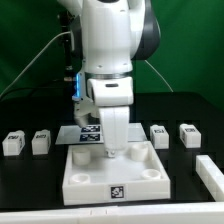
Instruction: Assemble one leg
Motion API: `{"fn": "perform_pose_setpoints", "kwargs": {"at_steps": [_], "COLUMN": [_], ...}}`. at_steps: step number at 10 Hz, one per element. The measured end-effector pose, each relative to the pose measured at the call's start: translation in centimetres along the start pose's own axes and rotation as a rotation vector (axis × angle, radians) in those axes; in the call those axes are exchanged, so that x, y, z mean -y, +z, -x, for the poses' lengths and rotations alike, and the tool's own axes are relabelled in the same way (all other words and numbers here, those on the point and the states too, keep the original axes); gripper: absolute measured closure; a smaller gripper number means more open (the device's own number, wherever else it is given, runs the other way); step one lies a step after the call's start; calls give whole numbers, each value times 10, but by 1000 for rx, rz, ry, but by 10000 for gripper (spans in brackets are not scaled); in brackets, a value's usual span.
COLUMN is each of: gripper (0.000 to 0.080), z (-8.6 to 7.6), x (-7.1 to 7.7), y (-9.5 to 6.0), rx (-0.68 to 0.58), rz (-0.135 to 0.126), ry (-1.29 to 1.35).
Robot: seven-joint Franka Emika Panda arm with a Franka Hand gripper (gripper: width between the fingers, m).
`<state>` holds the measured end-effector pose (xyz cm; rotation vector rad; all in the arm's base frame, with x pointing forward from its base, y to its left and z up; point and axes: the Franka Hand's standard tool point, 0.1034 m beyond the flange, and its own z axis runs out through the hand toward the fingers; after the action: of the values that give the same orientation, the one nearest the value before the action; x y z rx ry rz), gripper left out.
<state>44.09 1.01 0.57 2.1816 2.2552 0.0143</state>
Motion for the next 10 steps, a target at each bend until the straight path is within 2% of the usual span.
{"fn": "perform_pose_setpoints", "kwargs": {"at_steps": [2, 3, 4, 7, 10], "gripper": [745, 745, 745, 745, 745], "z": [-30, -51, -61, -60, -59], "x": [-22, -32, -40, -57, -58], "y": [0, 1, 1, 1, 1], "rx": [-14, -28, -31, -28, -7], "rz": [2, 14, 22, 30, -27], "ry": [16, 8, 20, 39, 44]}}
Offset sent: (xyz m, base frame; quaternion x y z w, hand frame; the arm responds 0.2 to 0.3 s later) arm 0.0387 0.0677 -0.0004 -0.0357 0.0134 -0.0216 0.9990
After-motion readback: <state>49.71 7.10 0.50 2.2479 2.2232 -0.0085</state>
